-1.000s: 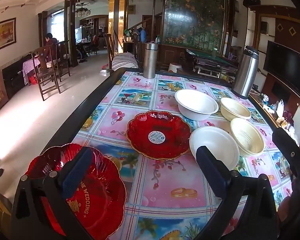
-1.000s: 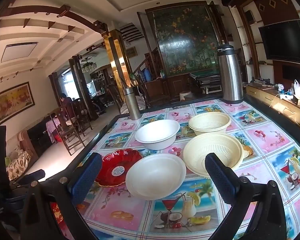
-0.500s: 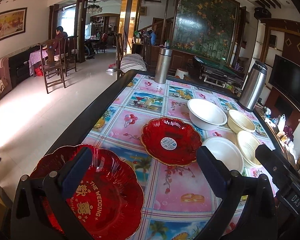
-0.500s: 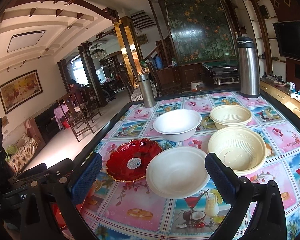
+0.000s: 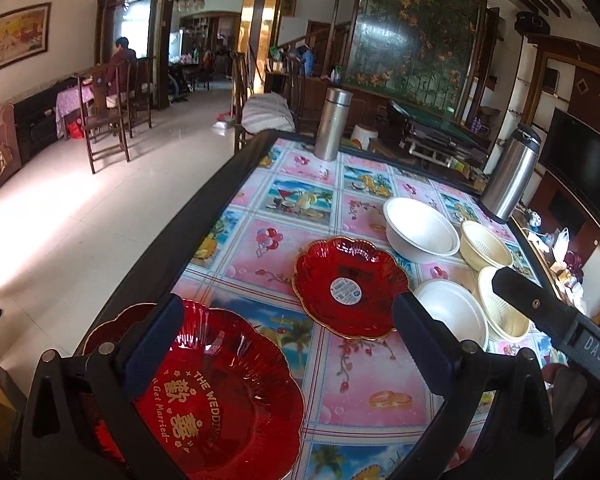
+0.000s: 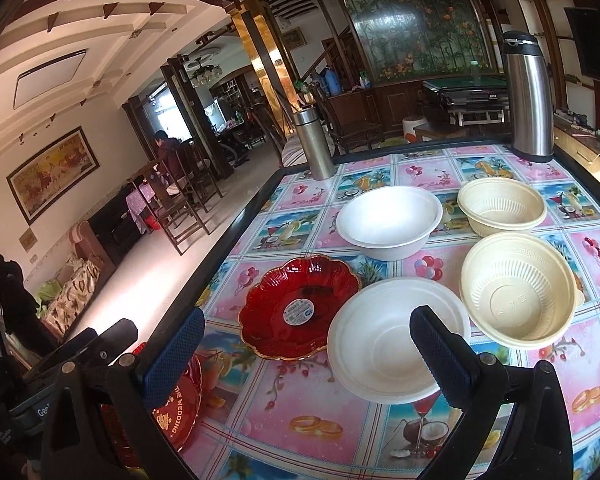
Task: Organize plates and bowls
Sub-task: 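Move both grippers toward the red scalloped plate on the tablecloth, then lower both grippers onto opposite rims of the red scalloped plate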
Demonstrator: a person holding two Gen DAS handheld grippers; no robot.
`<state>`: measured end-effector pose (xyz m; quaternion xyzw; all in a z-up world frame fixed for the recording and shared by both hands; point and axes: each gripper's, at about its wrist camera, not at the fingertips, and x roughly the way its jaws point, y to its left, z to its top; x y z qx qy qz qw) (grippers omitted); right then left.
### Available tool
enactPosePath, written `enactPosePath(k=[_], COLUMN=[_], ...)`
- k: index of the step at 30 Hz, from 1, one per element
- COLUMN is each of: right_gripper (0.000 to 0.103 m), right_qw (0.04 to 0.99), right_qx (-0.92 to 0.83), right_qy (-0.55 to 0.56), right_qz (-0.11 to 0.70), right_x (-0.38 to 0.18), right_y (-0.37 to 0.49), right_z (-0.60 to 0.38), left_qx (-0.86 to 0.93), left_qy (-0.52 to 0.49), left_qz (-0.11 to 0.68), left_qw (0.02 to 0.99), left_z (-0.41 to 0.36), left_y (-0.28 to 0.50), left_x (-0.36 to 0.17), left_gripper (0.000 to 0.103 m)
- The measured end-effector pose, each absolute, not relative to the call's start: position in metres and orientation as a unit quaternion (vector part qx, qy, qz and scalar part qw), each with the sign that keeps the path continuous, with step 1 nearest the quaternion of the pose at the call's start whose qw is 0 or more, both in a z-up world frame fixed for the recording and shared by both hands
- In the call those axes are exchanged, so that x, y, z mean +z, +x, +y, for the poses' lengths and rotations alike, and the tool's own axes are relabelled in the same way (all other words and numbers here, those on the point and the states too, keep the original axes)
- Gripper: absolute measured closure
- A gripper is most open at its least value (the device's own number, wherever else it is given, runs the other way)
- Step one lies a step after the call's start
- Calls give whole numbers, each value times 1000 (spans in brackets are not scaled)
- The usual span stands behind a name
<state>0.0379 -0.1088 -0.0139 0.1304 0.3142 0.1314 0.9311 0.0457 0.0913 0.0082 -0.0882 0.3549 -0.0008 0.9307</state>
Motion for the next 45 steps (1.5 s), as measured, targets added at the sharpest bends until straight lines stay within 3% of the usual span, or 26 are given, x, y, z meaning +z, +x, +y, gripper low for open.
enactPosePath(k=[10, 16, 21, 42, 45], right_gripper=[0, 0, 1, 1, 9], right_qw=[872, 823, 803, 750, 740], right_qx=[170, 195, 205, 264, 270], right_qy=[118, 152, 203, 208, 217], right_qz=[444, 512, 521, 570, 576], right_x=[2, -30, -55, -89, -95], right_y=[141, 201, 226, 262, 263], right_z=[-99, -95, -116, -113, -113], left_qx=[-69, -57, -57, -98, -103], left_qy=[-97, -106, -116, -178, -182], left_qz=[511, 587, 614, 657, 656], left_qw=[852, 801, 778, 726, 725], left_z=[109, 104, 98, 95, 97], left_y=[144, 186, 205, 235, 237], left_x=[25, -8, -31, -56, -58], left_gripper=[0, 0, 0, 0, 0])
